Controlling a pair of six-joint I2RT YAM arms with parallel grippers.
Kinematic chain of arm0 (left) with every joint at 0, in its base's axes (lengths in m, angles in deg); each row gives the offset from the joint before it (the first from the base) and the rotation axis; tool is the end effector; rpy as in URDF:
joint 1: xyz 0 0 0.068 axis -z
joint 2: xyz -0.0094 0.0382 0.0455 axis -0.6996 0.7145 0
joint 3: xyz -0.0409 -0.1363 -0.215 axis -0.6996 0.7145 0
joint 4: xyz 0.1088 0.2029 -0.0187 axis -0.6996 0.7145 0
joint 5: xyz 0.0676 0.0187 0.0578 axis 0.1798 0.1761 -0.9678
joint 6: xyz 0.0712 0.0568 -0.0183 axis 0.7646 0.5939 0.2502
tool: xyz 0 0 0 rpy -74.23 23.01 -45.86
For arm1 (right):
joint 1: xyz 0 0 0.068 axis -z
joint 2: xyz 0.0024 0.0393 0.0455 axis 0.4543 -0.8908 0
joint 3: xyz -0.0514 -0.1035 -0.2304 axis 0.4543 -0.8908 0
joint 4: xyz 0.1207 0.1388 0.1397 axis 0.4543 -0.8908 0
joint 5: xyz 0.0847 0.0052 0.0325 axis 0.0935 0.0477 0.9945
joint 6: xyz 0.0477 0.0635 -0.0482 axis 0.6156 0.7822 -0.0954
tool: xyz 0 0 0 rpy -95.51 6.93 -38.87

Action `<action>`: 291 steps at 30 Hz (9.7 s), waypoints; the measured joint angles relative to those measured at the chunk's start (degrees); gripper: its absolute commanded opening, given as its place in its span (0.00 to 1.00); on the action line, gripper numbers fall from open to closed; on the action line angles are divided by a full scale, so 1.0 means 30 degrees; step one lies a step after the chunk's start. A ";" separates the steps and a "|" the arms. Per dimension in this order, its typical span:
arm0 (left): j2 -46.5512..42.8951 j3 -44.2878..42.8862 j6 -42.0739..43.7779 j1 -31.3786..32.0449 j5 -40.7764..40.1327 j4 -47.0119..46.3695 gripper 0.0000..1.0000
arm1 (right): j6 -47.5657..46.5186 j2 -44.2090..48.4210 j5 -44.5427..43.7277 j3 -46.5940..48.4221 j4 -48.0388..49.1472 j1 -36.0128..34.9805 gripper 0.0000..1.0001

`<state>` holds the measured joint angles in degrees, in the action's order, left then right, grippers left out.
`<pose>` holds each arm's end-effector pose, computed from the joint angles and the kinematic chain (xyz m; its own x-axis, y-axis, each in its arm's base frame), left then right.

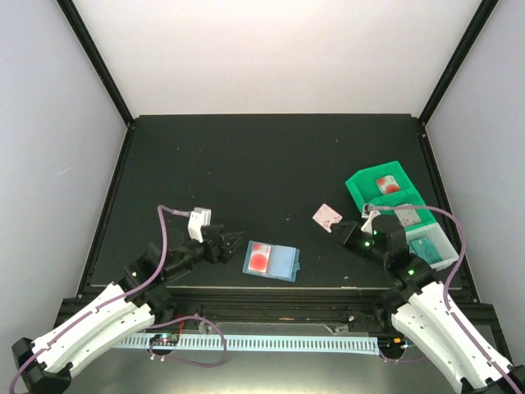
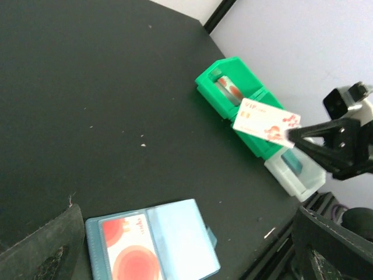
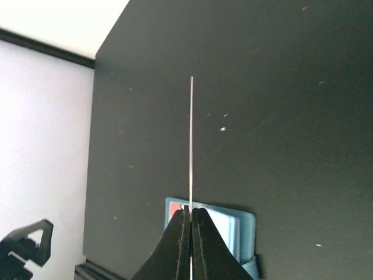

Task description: Take the credit cards out of the card holder

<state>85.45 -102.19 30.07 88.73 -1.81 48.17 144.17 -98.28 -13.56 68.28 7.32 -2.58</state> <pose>0.1114 -0.1180 0.2204 -0.6237 -0.2442 -0.7425 0.4665 0.6459 -0.6043 0.1310 0.0930 0.1993 -0.7566 0.5336 -0.3779 0.0276 0.6036 0.7968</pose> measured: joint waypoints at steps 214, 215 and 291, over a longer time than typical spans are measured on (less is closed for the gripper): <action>1.0928 0.3322 -0.4124 0.0342 0.5850 -0.6987 0.02 | -0.2273 -1.3886 0.2025 0.1486 0.6936 -0.8284 0.24; 1.1213 0.3322 -0.4087 0.0335 0.5850 -0.7140 0.02 | -0.2273 -1.4141 0.1974 0.1566 0.6965 -0.8342 0.24; 1.6429 0.3089 -0.3570 0.0328 0.7023 -1.0214 0.01 | -0.1552 -1.8586 0.1253 0.2106 0.9573 -0.8422 0.22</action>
<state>134.74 -92.92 19.36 89.72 19.26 17.53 139.51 -154.04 -9.80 74.59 36.04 -27.85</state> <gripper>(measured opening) 0.021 0.243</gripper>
